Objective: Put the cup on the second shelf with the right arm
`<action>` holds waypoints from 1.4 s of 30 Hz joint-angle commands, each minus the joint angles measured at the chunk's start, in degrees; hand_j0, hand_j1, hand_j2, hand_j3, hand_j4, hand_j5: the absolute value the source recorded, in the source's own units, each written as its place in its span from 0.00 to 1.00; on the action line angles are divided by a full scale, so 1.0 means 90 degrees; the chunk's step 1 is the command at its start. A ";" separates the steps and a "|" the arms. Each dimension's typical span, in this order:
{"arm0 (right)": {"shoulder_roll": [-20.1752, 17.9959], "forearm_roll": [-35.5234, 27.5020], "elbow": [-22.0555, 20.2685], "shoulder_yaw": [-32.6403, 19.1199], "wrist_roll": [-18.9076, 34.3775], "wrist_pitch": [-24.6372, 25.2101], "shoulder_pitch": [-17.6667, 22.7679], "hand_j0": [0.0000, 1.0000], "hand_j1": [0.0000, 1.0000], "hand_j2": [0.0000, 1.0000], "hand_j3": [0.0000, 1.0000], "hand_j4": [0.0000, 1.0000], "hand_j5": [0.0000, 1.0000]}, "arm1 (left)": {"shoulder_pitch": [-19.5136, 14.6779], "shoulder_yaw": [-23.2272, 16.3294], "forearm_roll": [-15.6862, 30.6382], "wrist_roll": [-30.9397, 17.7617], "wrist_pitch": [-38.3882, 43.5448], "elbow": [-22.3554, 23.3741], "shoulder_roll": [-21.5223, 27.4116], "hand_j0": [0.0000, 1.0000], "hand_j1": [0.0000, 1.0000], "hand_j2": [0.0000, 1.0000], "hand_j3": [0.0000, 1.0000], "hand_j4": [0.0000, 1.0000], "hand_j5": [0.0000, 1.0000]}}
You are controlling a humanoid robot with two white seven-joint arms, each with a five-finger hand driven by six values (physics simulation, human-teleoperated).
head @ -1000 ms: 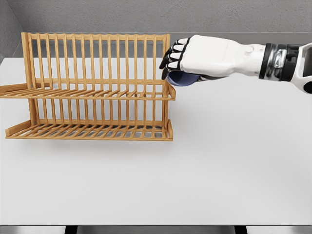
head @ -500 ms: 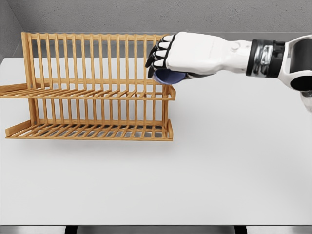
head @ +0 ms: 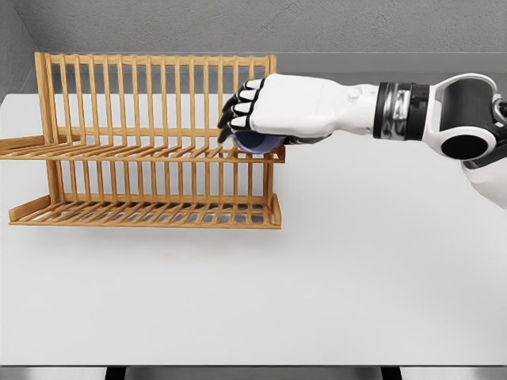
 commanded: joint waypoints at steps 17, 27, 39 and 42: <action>-0.0098 -0.0003 -0.0006 0.0018 0.0010 -0.0097 0.0039 1.00 1.00 1.00 1.00 1.00 1.00 | 0.0000 0.0000 0.0001 -0.0001 0.0000 0.0000 0.0000 1.00 1.00 1.00 1.00 1.00 1.00; -0.0146 -0.0013 -0.0016 -0.1055 0.0010 -0.0526 0.0029 1.00 1.00 1.00 1.00 1.00 1.00 | 0.0000 0.0000 0.0001 -0.0001 0.0000 0.0000 0.0000 1.00 1.00 1.00 1.00 1.00 1.00; -0.0283 0.0017 0.0013 -0.6271 0.0010 -0.0978 0.4228 1.00 1.00 1.00 1.00 1.00 1.00 | 0.0000 0.0000 0.0001 -0.0001 0.0000 0.0000 0.0000 1.00 1.00 1.00 1.00 1.00 1.00; -0.0273 0.0017 -0.0006 -0.6183 0.0010 -0.0978 0.4248 1.00 1.00 1.00 1.00 1.00 1.00 | -0.0029 -0.0038 -0.0037 -0.0001 -0.0010 -0.0049 0.0000 1.00 1.00 1.00 1.00 1.00 1.00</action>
